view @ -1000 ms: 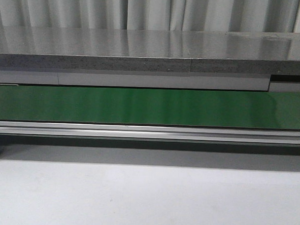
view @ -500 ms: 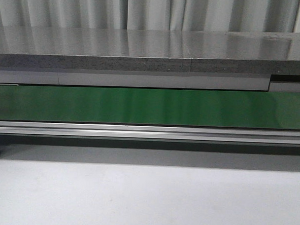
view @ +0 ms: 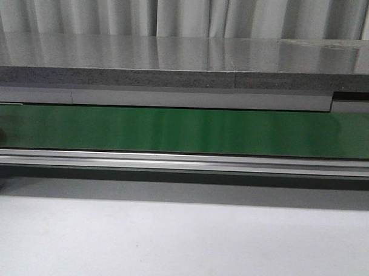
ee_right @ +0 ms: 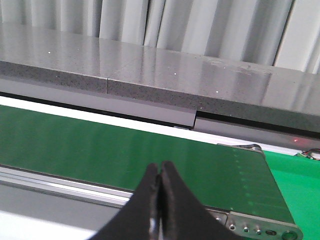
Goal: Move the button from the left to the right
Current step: 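Lift the button with the left gripper and set it on the belt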
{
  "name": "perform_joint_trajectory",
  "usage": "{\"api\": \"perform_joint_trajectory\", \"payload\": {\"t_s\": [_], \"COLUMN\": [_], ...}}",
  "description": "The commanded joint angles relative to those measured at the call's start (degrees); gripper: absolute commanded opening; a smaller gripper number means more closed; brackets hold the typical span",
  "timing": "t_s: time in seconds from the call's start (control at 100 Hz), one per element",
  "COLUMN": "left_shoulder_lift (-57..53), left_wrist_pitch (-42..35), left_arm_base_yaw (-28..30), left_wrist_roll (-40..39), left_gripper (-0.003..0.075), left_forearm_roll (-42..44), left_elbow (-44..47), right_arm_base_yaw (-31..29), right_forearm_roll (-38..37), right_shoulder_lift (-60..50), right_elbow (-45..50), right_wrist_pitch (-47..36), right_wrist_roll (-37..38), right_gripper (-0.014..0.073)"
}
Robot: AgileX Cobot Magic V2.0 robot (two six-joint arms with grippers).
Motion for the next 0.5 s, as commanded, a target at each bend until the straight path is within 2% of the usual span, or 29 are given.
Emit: {"api": "perform_joint_trajectory", "payload": {"t_s": [0.0, 0.07, 0.26, 0.49], "left_shoulder_lift": [-2.59, -2.59, -4.08, -12.92], "left_wrist_pitch": [-0.57, -0.15, -0.19, -3.61], "left_arm_base_yaw": [-0.39, -0.39, -0.39, -0.96], "left_wrist_roll": [-0.01, -0.01, 0.10, 1.19], "left_gripper": [0.0480, 0.0523, 0.0522, 0.0519], "left_forearm_roll": [-2.22, -3.68, -4.67, -5.61], "left_elbow": [-1.44, -1.44, -1.44, -0.46], "right_arm_base_yaw": [-0.32, -0.32, -0.32, -0.32], "right_forearm_roll": [-0.54, -0.54, -0.54, -0.54], "right_shoulder_lift": [-1.03, -1.03, -1.03, -1.03], "right_elbow": [-0.02, -0.02, -0.02, -0.02], "right_wrist_pitch": [-4.69, -4.69, -4.69, -4.69], "right_wrist_roll": [0.02, 0.02, 0.02, 0.02], "right_gripper": [-0.0068, -0.0068, -0.0068, -0.0068]}}
